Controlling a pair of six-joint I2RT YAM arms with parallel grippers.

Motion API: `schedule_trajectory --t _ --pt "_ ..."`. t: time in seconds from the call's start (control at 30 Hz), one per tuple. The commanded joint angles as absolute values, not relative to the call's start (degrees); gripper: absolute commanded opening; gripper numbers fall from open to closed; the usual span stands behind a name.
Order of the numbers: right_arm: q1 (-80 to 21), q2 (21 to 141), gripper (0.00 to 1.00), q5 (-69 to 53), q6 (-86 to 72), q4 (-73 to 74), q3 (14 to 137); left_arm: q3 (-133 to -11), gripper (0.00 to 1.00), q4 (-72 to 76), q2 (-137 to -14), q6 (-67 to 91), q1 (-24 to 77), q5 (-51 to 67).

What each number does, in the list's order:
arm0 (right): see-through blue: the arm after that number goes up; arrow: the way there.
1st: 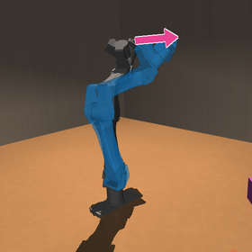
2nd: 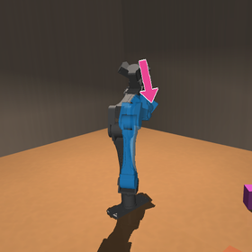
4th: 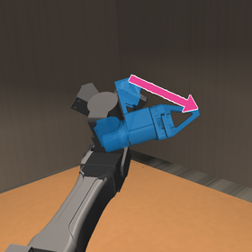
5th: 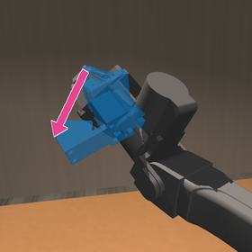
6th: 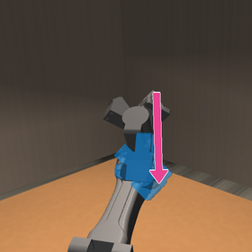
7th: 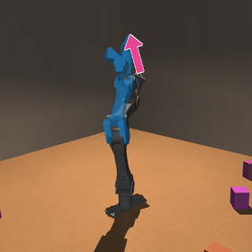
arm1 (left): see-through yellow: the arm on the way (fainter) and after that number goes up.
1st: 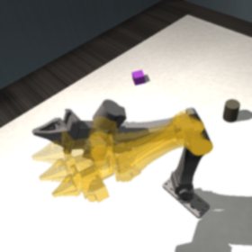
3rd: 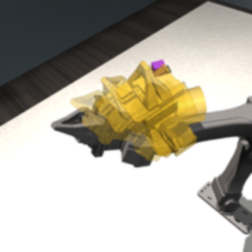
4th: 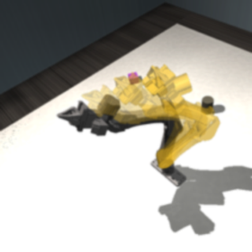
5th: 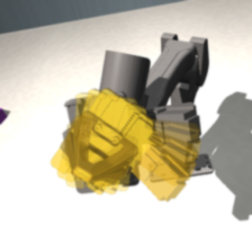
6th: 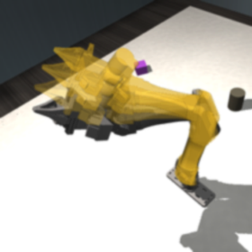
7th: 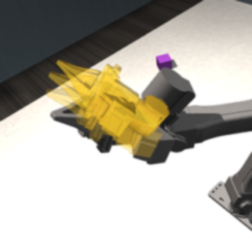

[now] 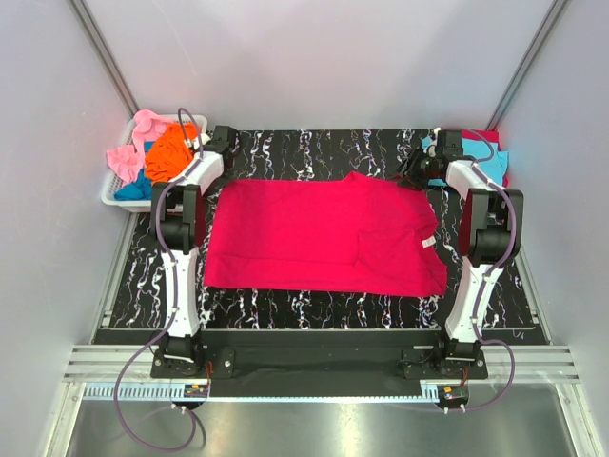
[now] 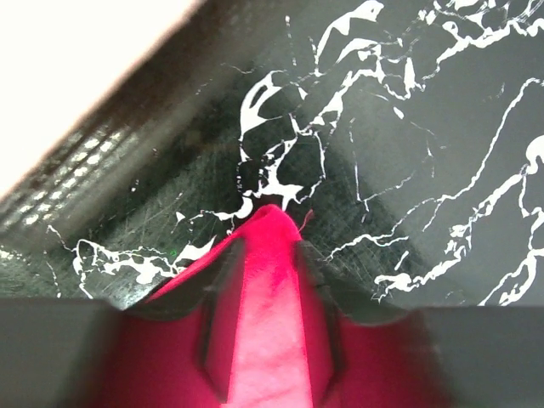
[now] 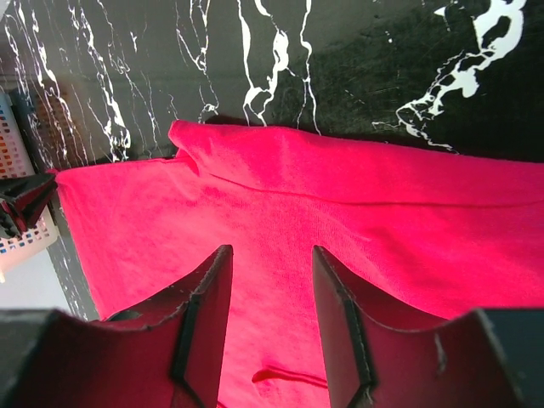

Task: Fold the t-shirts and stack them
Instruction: Fold the tshirt

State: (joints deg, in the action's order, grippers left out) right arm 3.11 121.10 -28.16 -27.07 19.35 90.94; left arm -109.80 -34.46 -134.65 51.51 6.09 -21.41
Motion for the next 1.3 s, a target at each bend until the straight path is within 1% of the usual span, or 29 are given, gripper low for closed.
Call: schedule_trajectory --t 0.0,0.07,0.1,0.2,0.4,0.47,0.5,0.63,0.8,0.97,1.27 --pt "3.6 120.8 0.49 -29.5 -27.9 18.0 91.2 -111.1 0.21 -35.0 -136.0 50.5 6.6 -21.8" --pt "3.6 120.9 0.49 -29.7 -28.0 18.0 91.1 -110.5 0.13 -35.1 -135.6 50.3 6.9 -21.8" --pt "3.7 120.9 0.49 -29.5 -28.0 18.0 91.1 -110.3 0.07 -35.0 -135.5 50.4 7.0 -21.7" --pt "4.0 121.3 0.48 -29.1 -28.5 18.2 91.1 -109.5 0.00 -35.2 -134.7 50.1 7.6 -21.9" --pt "4.2 122.6 0.47 -24.4 -28.7 20.5 92.8 -108.4 0.00 -35.2 -131.8 46.9 9.7 -21.2" --pt "4.2 124.2 0.47 -22.5 -28.4 22.8 95.4 -107.7 0.00 -35.1 -130.7 45.4 10.8 -20.7" --pt "4.2 124.9 0.48 -19.6 -28.0 24.0 96.8 -107.1 0.00 -35.2 -129.3 44.8 11.3 -20.7" --pt "4.1 130.2 0.49 -11.4 -24.7 32.2 108.3 -102.9 0.00 -35.1 -125.3 44.3 13.1 -22.2" --pt "4.1 135.5 0.50 -3.4 -20.4 39.1 117.6 -100.2 0.00 -35.1 -121.8 44.2 14.1 -21.7" --pt "4.6 139.0 0.51 -2.5 -17.0 42.8 122.5 -99.1 0.00 -35.1 -119.2 43.8 14.2 -22.2" --pt "4.8 140.1 0.52 -5.3 -16.6 44.1 120.4 -97.6 0.00 -35.2 -114.7 43.3 14.2 -25.4"
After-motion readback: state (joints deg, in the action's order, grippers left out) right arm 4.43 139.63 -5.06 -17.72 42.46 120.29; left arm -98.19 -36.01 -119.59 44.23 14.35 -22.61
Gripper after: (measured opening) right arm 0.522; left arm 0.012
